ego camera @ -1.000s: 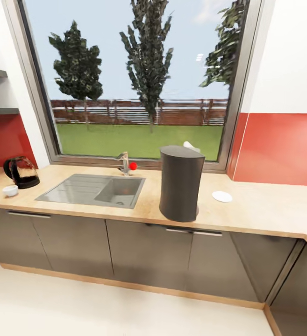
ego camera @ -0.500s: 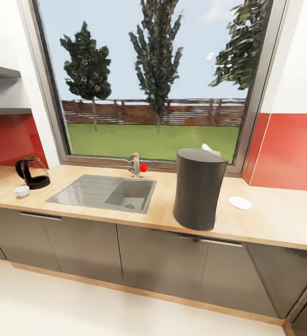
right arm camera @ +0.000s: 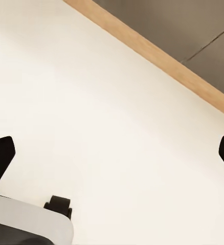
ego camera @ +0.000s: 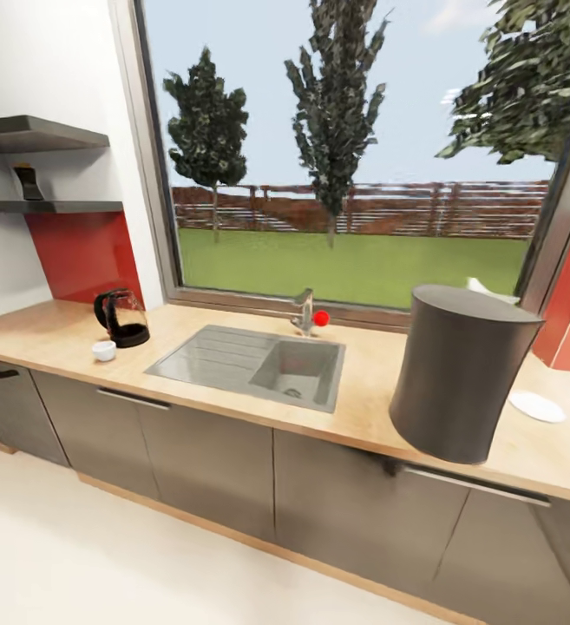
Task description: Set up a coffee station on the kitchen countertop: keep the coffee maker on the countertop, move the bottle of coffee from the kitchen shelf to the counter next to the coffee maker, place a paper coffee filter on top of the coffee maker, put the saucer next to the coffee maker with the coffee cup on the saucer, and place the electric kettle next to the coffee maker.
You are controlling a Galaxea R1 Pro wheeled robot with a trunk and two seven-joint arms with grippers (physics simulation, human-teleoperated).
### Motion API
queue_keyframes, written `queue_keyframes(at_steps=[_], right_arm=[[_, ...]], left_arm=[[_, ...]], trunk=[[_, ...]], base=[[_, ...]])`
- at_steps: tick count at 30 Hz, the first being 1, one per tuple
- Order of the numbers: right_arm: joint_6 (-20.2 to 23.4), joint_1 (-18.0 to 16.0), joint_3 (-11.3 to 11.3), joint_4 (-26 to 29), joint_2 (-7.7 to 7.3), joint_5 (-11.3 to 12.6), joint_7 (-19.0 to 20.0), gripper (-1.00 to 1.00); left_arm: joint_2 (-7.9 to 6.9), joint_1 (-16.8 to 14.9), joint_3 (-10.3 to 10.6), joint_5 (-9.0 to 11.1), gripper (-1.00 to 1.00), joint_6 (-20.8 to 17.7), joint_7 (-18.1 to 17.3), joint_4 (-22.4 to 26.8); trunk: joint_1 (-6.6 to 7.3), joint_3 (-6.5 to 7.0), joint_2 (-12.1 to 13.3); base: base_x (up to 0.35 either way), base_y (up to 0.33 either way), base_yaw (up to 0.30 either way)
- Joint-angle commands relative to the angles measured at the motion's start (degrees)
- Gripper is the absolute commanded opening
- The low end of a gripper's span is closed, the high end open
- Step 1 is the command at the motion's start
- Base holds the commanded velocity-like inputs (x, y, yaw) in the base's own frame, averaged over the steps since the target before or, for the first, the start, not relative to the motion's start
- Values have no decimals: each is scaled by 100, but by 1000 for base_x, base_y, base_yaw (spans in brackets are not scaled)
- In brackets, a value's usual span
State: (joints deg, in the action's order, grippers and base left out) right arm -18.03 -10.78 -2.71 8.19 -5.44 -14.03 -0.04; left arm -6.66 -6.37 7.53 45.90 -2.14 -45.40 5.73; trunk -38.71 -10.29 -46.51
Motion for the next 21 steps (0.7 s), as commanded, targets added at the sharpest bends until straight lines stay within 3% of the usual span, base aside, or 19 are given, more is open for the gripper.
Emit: queue_keyframes(at_steps=[1,21], right_arm=[[-16,-3,-26,-2,-2,5,-1,100],[-16,-3,-27,-2,-2,5,4,100]], left_arm=[[-2,-5,47,60,100,-23,-16,-2],[-11,-5,47,60,100,-23,-17,-2]], trunk=[[-3,-8,-7],[-3,-8,-7]], base=[[148,282,271],[182,280,230]])
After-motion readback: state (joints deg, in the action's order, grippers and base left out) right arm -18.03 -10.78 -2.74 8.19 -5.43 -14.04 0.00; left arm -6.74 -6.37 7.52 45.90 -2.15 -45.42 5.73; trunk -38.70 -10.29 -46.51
